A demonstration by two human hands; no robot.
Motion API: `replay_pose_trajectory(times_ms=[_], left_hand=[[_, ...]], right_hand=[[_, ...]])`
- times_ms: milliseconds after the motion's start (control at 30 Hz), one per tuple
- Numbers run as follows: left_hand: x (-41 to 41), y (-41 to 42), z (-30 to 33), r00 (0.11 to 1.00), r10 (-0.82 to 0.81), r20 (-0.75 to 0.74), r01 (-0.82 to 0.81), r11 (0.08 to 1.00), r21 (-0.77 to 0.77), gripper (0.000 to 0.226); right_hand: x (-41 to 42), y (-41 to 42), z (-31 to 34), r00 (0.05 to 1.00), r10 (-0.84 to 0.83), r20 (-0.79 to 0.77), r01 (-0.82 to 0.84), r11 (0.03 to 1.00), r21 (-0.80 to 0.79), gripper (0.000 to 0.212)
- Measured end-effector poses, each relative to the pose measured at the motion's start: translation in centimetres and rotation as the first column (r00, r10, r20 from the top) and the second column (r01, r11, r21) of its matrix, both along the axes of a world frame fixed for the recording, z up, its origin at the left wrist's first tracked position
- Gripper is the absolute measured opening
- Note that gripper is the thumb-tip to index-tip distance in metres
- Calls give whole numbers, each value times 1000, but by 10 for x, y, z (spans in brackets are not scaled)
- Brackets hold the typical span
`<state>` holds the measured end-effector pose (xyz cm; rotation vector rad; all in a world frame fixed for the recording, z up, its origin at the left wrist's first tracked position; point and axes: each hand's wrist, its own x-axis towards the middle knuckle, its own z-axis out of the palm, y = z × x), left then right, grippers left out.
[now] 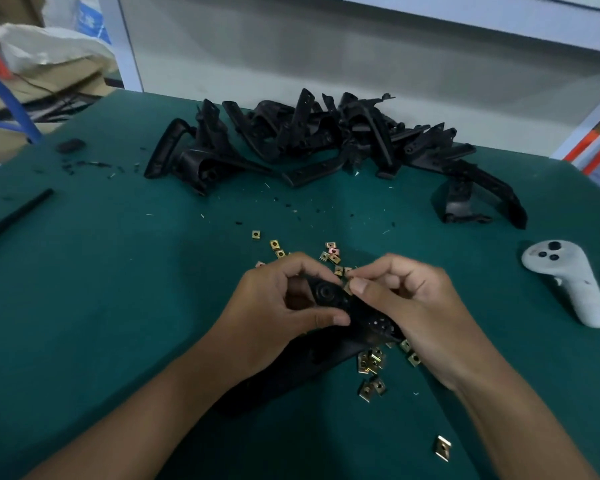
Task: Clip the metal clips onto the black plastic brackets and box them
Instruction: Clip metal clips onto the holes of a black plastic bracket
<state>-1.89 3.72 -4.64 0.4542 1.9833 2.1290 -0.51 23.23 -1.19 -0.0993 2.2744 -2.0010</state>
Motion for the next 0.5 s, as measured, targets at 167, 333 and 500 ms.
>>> replay_pose_trajectory(times_ms=[167, 333, 500], left_hand=[[0, -1, -2, 998, -50, 40, 45, 993, 106, 37], [-2, -2, -1, 995, -85, 43, 80, 990, 116, 33], [-3, -2, -1, 999, -25, 34, 21, 993, 116, 34]], right_hand=[[-2, 5, 3, 997, 73, 3, -73, 997, 29, 14], [-2, 11, 5, 990, 141, 24, -143, 985, 97, 14], [-2, 11, 2, 989, 148, 3, -147, 986, 82, 21]])
